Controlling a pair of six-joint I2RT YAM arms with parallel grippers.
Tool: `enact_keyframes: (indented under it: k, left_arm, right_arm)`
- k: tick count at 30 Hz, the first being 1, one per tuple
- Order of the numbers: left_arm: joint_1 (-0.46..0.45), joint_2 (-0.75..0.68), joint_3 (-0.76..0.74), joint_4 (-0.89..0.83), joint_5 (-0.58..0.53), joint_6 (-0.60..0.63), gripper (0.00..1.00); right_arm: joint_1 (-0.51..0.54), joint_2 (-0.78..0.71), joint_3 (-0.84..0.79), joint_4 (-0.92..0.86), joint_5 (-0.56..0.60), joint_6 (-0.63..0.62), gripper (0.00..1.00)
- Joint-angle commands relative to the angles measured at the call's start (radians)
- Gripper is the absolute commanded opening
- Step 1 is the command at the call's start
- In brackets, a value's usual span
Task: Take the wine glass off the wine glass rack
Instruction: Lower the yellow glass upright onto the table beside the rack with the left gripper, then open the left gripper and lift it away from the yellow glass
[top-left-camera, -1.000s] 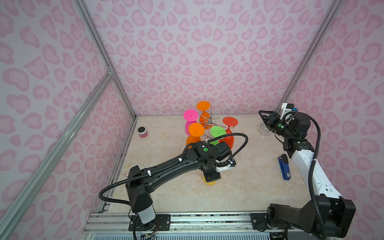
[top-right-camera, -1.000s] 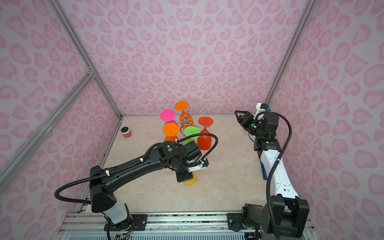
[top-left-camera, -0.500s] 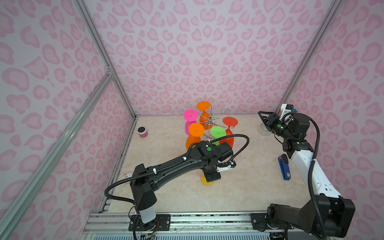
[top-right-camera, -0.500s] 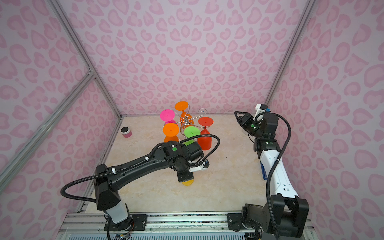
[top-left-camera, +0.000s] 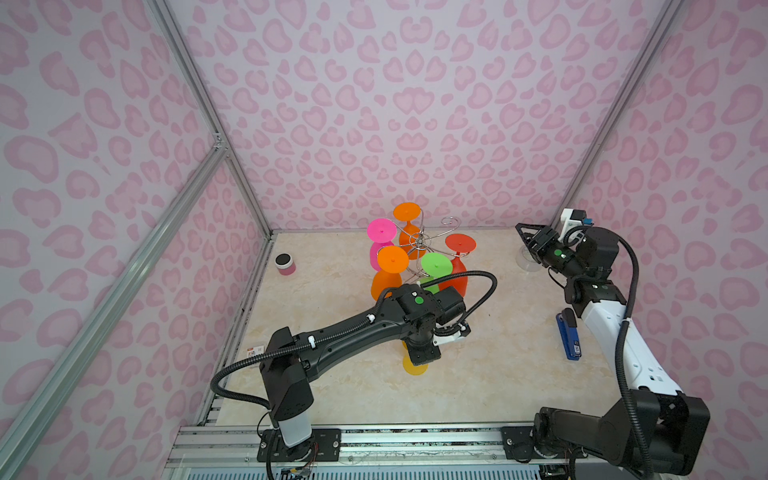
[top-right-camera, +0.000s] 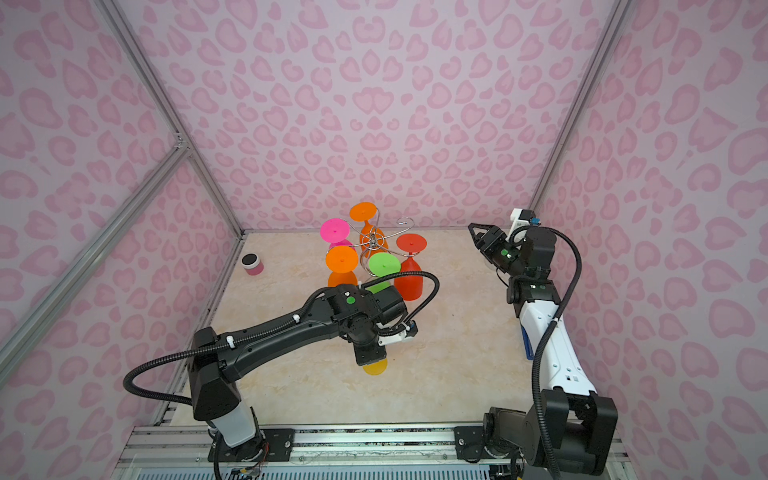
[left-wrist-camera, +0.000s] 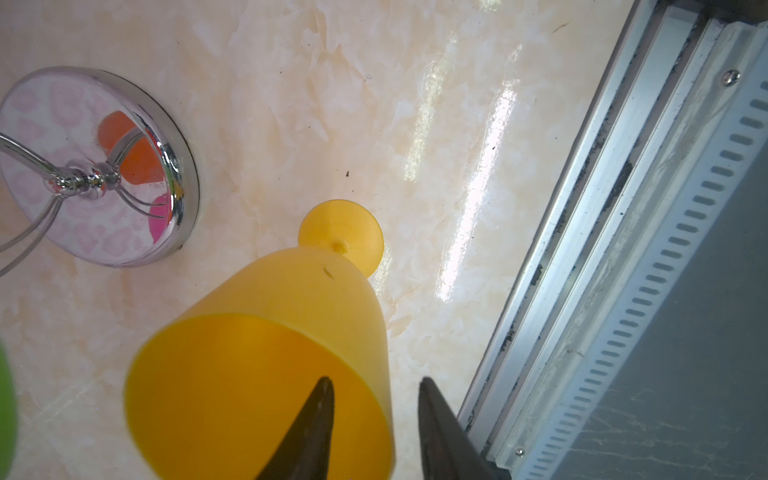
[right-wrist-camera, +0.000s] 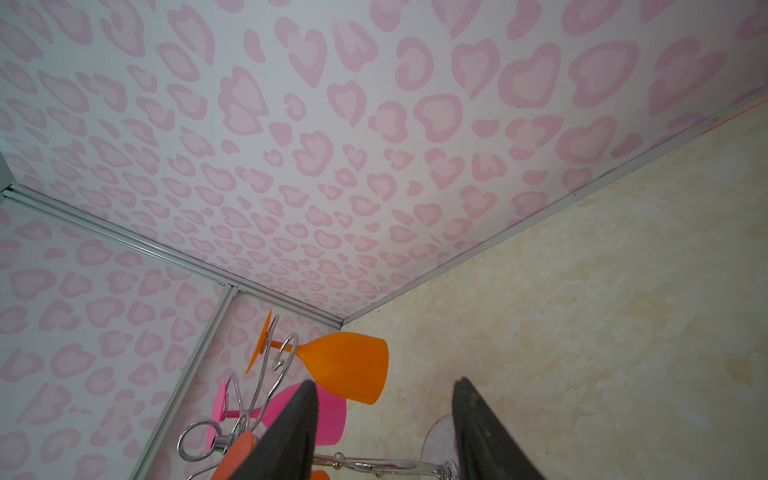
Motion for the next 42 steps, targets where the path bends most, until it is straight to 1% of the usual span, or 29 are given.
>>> enact_keyframes:
  k: [1, 4, 6, 8, 12, 16, 19, 21, 23, 24, 27, 29, 30, 31, 33, 35, 37, 40, 42]
  left_arm:
    - [0.0, -0.016, 0.007, 0.004, -0.017, -0.011, 0.53]
    - [0.0, -0.031, 0.02, -0.004, -0.039, -0.02, 0.71]
    - [0.0, -0.047, 0.027, -0.008, -0.052, -0.023, 0.78]
    - [0.001, -0.07, 0.031, -0.008, -0.061, -0.025, 0.82]
    - [0.0, -0.135, 0.043, -0.009, -0.068, -0.027, 0.84]
    - [-0.001, -0.236, 0.051, 0.008, -0.04, -0.026, 0.84]
    - [-0.001, -0.369, 0.041, 0.074, 0.001, -0.028, 0.84]
    - [-0.001, -0.49, 0.014, 0.164, -0.006, -0.042, 0.84]
    - [-0.001, -0.615, -0.037, 0.287, -0.059, -0.071, 0.84]
    - [-0.001, -0.683, -0.075, 0.376, -0.114, -0.092, 0.84]
    - [0.0, -0.869, -0.221, 0.612, -0.293, -0.125, 0.83]
    - [0.004, -0.939, -0.301, 0.733, -0.449, -0.143, 0.82]
    - [0.012, -0.959, -0.346, 0.773, -0.512, -0.149, 0.79]
    - [0.025, -0.969, -0.371, 0.797, -0.548, -0.151, 0.77]
    - [0.075, -0.968, -0.411, 0.823, -0.564, -0.181, 0.74]
    - [0.157, -0.955, -0.441, 0.835, -0.526, -0.238, 0.68]
    - [0.25, -0.949, -0.494, 0.872, -0.481, -0.287, 0.65]
    - [0.391, -0.94, -0.562, 0.912, -0.416, -0.362, 0.65]
    - [0.457, -0.932, -0.596, 0.933, -0.366, -0.395, 0.66]
  right_arm:
    - [0.0, -0.001, -0.003, 0.029, -0.01, -0.001, 0.53]
    - [0.001, 0.0, -0.001, 0.029, -0.011, -0.001, 0.54]
    - [0.0, 0.0, -0.002, 0.029, -0.01, -0.001, 0.54]
    - [0.0, 0.001, -0.003, 0.029, -0.01, -0.001, 0.55]
    - [0.0, 0.003, -0.003, 0.029, -0.012, -0.001, 0.57]
    - [0.0, 0.003, -0.002, 0.031, -0.015, -0.001, 0.6]
    - [0.001, 0.001, -0.002, 0.026, -0.023, -0.005, 0.61]
    - [0.003, -0.004, -0.005, 0.018, -0.029, -0.012, 0.61]
    - [0.012, -0.012, 0.0, -0.003, -0.032, -0.031, 0.61]
    - [0.022, -0.015, 0.006, -0.019, -0.031, -0.046, 0.61]
    - [0.076, -0.023, 0.037, -0.087, -0.021, -0.104, 0.61]
    - [0.136, -0.018, 0.069, -0.146, 0.005, -0.154, 0.62]
    - [0.167, -0.014, 0.086, -0.172, 0.02, -0.177, 0.62]
    - [0.197, -0.007, 0.099, -0.19, 0.03, -0.19, 0.62]
    - [0.24, 0.01, 0.11, -0.185, 0.034, -0.187, 0.62]
    - [0.273, 0.027, 0.115, -0.169, 0.036, -0.176, 0.62]
    - [0.297, 0.041, 0.117, -0.16, 0.041, -0.17, 0.61]
    - [0.319, 0.056, 0.117, -0.145, 0.043, -0.159, 0.61]
    - [0.332, 0.061, 0.119, -0.138, 0.043, -0.153, 0.6]
